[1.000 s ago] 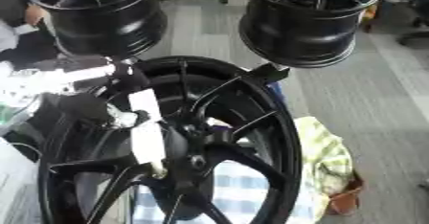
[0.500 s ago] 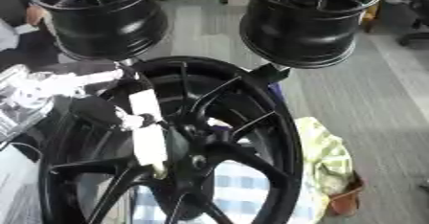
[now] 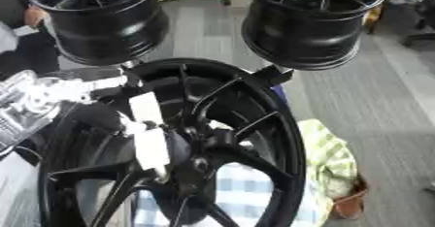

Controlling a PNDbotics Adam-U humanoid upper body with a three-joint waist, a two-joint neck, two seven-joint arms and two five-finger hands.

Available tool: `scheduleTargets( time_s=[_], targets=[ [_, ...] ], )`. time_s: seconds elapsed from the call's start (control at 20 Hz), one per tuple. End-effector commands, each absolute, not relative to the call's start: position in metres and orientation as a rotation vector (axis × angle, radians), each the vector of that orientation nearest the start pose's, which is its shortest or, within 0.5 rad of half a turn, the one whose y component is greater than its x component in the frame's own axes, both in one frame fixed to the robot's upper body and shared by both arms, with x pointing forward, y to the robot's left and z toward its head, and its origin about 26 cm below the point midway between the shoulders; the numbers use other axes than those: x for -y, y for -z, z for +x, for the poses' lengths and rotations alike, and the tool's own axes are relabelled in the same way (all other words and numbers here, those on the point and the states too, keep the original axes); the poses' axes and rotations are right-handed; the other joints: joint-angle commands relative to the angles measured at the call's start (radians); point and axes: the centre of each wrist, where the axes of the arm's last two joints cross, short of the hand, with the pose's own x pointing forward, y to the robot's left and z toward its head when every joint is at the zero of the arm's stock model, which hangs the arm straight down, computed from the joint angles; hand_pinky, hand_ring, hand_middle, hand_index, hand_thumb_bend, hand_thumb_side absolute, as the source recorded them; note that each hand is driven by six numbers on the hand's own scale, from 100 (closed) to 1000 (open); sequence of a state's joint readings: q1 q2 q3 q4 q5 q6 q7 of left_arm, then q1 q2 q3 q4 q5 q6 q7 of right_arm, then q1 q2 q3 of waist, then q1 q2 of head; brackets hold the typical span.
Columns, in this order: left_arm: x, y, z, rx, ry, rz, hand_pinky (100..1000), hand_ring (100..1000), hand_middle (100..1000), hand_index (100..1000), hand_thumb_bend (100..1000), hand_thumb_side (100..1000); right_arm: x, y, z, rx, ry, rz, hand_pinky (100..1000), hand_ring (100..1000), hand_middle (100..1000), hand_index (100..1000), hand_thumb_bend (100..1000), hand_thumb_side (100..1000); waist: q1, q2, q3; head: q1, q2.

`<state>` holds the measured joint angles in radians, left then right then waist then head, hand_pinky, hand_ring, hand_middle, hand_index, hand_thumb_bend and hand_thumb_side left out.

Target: Pull the pin out of the wheel hub.

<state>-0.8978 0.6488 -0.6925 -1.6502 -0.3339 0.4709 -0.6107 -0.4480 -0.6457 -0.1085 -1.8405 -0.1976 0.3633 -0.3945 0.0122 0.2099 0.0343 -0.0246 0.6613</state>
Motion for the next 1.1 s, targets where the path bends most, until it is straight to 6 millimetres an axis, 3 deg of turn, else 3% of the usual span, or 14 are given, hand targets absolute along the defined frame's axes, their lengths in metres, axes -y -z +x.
scheduleTargets(
  time_s=[0.05, 0.45, 0.65, 0.8, 1.1],
  targets=[
    [-0.153, -0.246, 0.363, 1.294, 1.664, 0.464, 712, 706, 569, 803, 332, 481, 0.336, -0.277, 0.320, 2.020, 0.049, -0.635, 785, 650, 550, 712, 402, 344, -0.001, -0.015, -0.001, 0.003, -0.012],
    [-0.153, -0.248, 0.360, 1.313, 1.652, 0.447, 695, 663, 517, 755, 210, 371, 0.337, -0.275, 0.320, 2.017, 0.056, -0.635, 785, 651, 551, 712, 401, 346, 0.001, -0.017, -0.001, 0.004, -0.015],
    [-0.152, -0.248, 0.360, 1.310, 1.651, 0.434, 677, 617, 467, 705, 147, 166, 0.337, -0.275, 0.320, 2.021, 0.060, -0.635, 786, 652, 551, 712, 399, 349, 0.001, -0.018, -0.001, 0.004, -0.016],
    [-0.153, -0.249, 0.359, 1.313, 1.649, 0.427, 658, 576, 414, 647, 100, 146, 0.337, -0.275, 0.320, 2.021, 0.062, -0.638, 786, 652, 552, 712, 397, 350, 0.001, -0.019, 0.000, 0.003, -0.013],
    [-0.157, -0.266, 0.346, 1.384, 1.645, 0.422, 649, 511, 317, 562, 100, 137, 0.337, -0.274, 0.320, 2.021, 0.067, -0.646, 787, 653, 552, 712, 396, 351, 0.003, -0.022, 0.004, 0.000, -0.010]
  ],
)
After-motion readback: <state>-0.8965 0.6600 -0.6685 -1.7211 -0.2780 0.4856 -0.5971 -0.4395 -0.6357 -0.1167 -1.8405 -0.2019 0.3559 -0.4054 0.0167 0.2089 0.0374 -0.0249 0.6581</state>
